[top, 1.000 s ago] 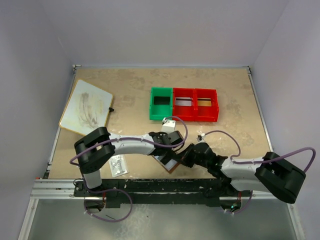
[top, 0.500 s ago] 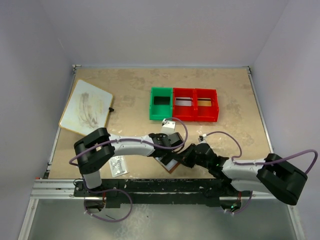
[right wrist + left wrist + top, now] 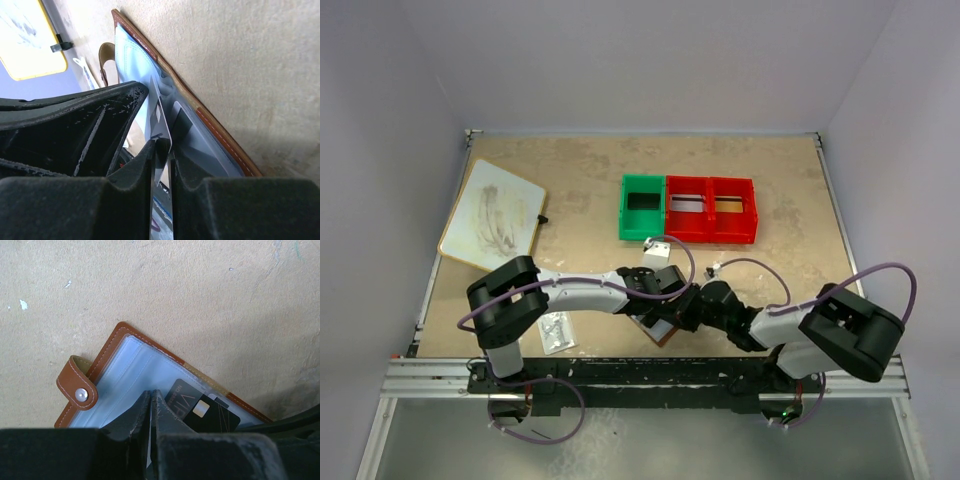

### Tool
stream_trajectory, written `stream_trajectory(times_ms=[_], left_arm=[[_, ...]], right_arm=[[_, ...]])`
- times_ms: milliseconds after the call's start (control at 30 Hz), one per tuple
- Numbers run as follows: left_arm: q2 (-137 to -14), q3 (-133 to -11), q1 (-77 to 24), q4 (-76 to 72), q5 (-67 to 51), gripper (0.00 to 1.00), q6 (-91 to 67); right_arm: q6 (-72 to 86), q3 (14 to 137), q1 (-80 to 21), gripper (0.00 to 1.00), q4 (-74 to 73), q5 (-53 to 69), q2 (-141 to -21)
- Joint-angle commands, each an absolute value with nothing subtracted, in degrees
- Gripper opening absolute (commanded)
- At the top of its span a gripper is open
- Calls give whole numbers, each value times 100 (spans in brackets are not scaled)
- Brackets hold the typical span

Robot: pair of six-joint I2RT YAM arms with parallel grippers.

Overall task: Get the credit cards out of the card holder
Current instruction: Remove the credit card from the card holder.

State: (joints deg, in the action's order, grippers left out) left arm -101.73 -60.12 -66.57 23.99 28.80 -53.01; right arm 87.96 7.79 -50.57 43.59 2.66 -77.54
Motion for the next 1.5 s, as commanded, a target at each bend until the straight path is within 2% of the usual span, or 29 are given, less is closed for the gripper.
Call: stream_trajectory(times_ms=[0, 333, 567, 633, 933, 1200, 1467], left_arm=[[-10328, -5847, -6715, 2607, 2619, 0, -5440], [-10240, -5811, -6715, 2645, 2725, 0, -5471], [-10214, -5812, -6715, 2640, 2742, 0, -5476], [-10213, -5812, -6715, 2645, 2742, 0, -5476], [-10178, -5821, -6715, 2664, 2758, 0, -5489], [-10143, -5799, -6715, 2681, 2880, 0, -5552], [-10033, -5725, -6715, 2764, 3085, 0, -5663]], right_arm=[[8609, 976, -5053, 19, 4423, 418, -8085], [8592, 865, -5054, 25, 5031, 390, -8314], [8812, 669, -5054, 25, 4966, 157, -8129], [8853, 651, -5049, 23, 4799, 61, -8007], [8736, 730, -5054, 0, 4378, 70, -7643], [8605, 780, -5054, 0, 3464, -171, -6949], [8789, 425, -5053, 0, 2418, -383, -5552]])
